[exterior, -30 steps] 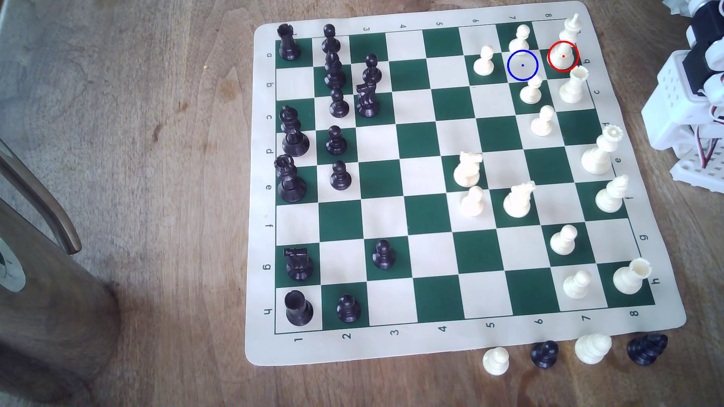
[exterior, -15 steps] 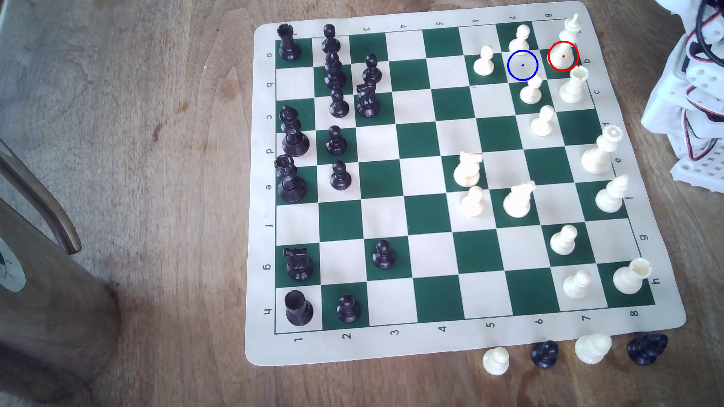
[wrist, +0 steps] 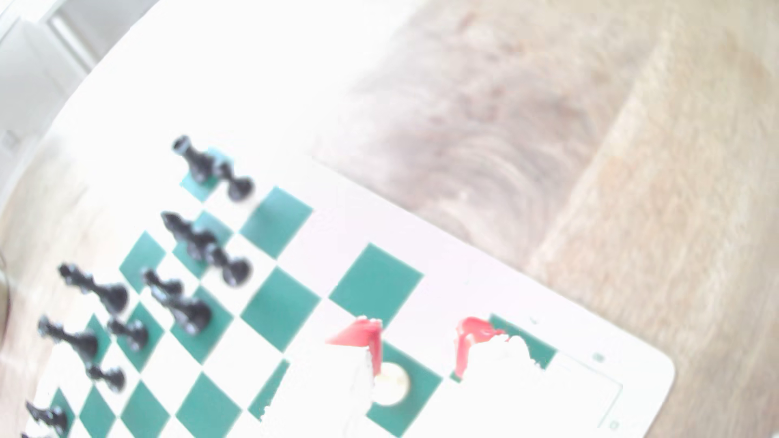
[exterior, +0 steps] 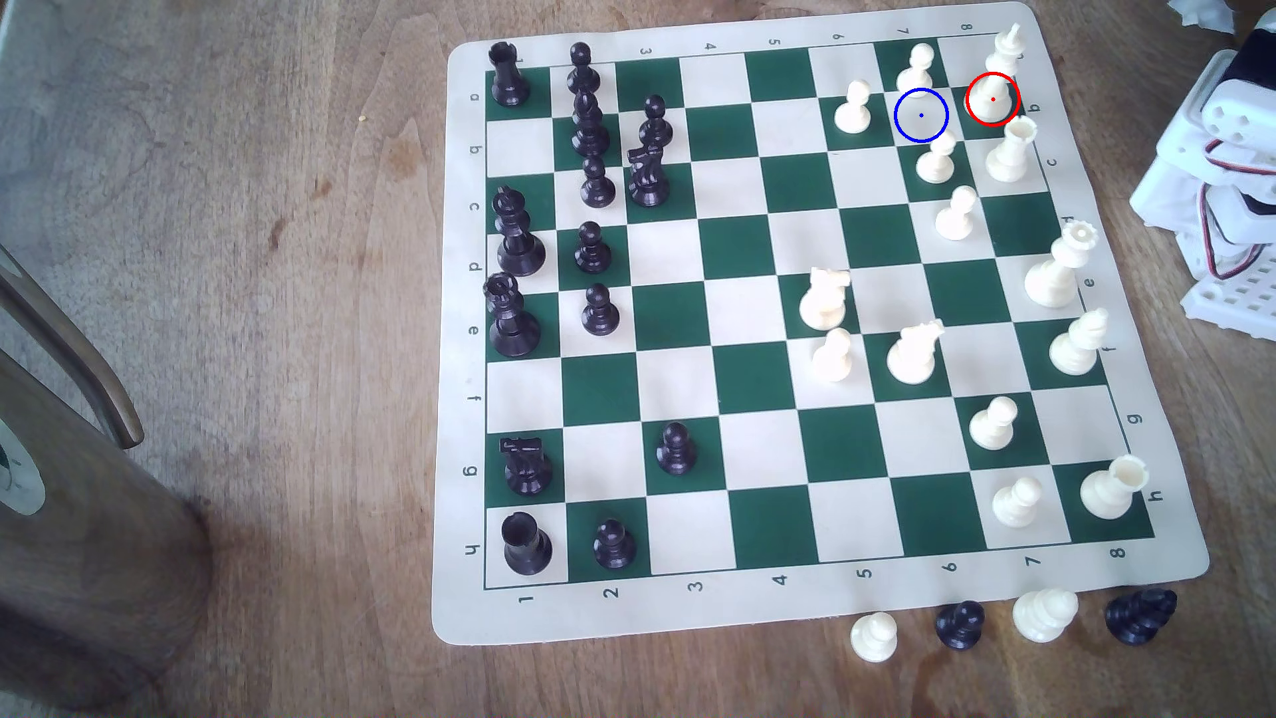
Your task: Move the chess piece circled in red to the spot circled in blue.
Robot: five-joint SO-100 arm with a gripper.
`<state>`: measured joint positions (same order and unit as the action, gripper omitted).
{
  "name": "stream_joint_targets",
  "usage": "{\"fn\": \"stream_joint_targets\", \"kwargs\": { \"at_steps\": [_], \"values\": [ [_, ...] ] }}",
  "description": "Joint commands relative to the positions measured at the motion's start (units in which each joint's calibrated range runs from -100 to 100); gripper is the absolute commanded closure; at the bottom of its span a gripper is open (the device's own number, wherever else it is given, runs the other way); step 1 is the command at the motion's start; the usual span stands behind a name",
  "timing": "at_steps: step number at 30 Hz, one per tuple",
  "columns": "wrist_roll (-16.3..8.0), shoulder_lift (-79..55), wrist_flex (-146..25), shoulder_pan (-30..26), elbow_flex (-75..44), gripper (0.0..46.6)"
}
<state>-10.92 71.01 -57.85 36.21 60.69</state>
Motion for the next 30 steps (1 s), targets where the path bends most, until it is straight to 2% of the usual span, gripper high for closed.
{"fn": "stream_joint_targets", "kwargs": {
  "at_steps": [1, 4, 10, 17, 22, 30],
  "values": [
    [-2.2, -17.27, -13.81, 1.3, -24.06, 36.2],
    [-2.39, -25.42, -19.96, 2.16, -30.04, 36.1],
    [-1.27, -31.54, -27.08, 3.8, -31.49, 36.5],
    [-0.93, -30.26, -29.87, 4.5, -26.42, 35.0],
    [-0.88, -29.33, -25.44, 4.35, -19.25, 34.7],
    [0.54, -30.35, -23.15, 5.6, -17.62, 34.4]
  ]
}}
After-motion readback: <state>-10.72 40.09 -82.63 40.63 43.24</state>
